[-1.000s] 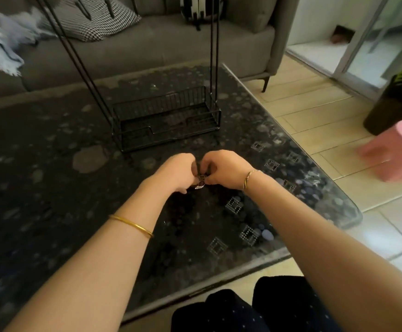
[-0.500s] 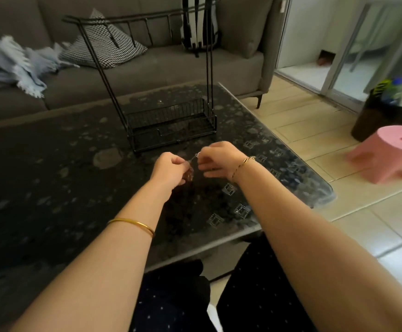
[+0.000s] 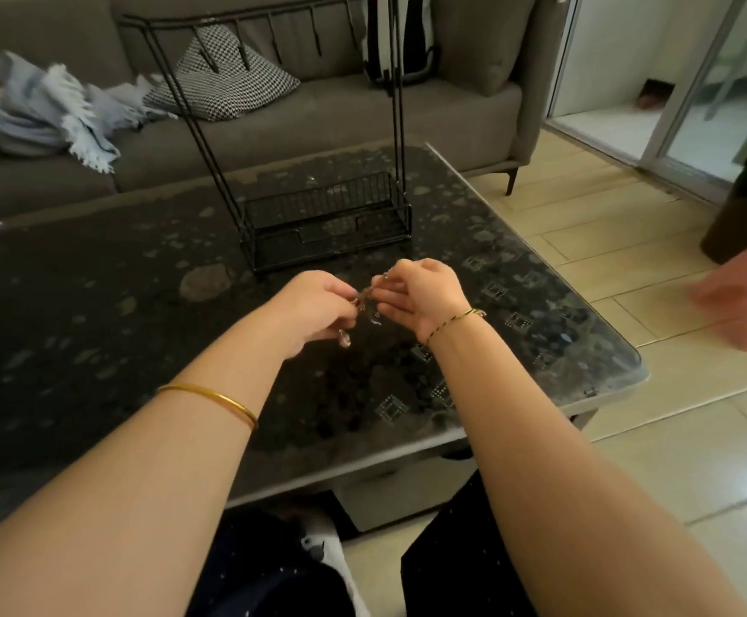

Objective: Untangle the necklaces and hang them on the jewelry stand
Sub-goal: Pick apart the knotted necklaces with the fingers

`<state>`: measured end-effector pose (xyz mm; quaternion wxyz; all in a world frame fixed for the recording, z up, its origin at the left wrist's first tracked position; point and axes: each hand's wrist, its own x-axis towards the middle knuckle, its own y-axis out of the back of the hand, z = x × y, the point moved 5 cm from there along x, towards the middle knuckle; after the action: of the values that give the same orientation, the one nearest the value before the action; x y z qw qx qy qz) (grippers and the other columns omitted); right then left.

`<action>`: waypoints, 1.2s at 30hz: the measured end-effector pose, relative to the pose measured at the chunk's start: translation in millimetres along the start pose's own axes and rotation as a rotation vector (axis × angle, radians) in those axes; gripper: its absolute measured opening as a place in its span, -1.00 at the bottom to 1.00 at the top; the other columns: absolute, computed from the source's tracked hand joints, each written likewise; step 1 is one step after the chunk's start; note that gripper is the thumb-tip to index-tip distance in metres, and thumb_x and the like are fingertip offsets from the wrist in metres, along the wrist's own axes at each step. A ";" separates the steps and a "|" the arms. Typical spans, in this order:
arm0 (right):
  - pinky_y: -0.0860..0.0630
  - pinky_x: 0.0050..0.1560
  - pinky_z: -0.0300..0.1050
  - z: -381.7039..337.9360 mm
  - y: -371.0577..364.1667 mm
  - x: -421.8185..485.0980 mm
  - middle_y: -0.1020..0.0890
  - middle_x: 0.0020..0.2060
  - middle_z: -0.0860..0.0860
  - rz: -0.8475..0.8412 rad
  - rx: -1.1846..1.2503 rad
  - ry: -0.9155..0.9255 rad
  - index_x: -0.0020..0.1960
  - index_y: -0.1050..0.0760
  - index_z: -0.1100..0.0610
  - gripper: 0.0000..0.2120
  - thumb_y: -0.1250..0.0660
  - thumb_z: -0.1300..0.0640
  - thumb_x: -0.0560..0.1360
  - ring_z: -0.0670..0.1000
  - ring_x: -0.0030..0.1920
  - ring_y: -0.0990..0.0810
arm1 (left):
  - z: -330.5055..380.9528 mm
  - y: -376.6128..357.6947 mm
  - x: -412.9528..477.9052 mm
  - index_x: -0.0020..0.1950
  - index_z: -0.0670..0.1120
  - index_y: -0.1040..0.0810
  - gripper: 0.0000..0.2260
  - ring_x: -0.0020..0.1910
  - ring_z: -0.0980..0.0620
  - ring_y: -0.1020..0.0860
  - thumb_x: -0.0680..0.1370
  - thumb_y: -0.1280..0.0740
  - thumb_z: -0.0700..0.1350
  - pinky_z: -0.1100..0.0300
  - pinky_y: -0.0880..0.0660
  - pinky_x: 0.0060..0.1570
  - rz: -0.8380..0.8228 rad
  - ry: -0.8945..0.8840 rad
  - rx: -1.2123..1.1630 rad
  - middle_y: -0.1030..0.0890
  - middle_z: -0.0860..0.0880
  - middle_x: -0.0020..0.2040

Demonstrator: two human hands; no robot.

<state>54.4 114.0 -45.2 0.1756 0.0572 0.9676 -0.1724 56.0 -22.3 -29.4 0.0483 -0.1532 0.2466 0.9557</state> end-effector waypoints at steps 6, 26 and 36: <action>-0.55 -0.29 -0.22 -7.3 -1.7 26.3 -0.56 -0.30 0.06 0.065 -0.013 0.008 -0.07 -0.45 0.15 -0.90 -0.19 0.26 0.58 -0.07 -0.37 -0.52 | 5.3 -9.3 30.9 -0.11 -0.07 -0.56 -0.92 -0.26 0.05 -0.54 0.56 -0.34 -0.23 0.11 -0.59 -0.13 -0.018 0.022 0.014 -0.58 -0.08 -0.19; -0.50 -0.33 -0.23 -33.0 -10.2 -21.6 -0.60 -0.30 0.04 0.137 -0.328 0.118 -0.05 -0.51 0.15 -0.87 -0.26 0.34 0.53 -0.08 -0.36 -0.51 | 9.6 5.2 1.7 -0.07 -0.10 -0.57 -0.87 -0.55 0.17 -0.27 0.62 -0.26 -0.13 0.29 -0.35 -0.43 -0.224 -0.009 -0.016 -0.60 -0.01 -0.32; -0.53 0.02 -0.03 12.4 -22.0 -1.7 -0.61 -0.24 0.02 0.085 -0.165 0.044 0.06 -0.48 0.12 -0.85 -0.20 0.28 0.56 -0.02 -0.22 -0.60 | -15.0 10.4 1.5 0.01 -0.06 -0.58 -0.88 -0.26 0.10 -0.46 0.61 -0.25 -0.20 0.24 -0.53 -0.36 -0.208 0.063 -0.177 -0.54 -0.05 -0.10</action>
<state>56.2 88.9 -48.6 0.1658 0.0874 0.9788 -0.0830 56.9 -38.6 -37.6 0.1253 -0.2117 0.1454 0.9583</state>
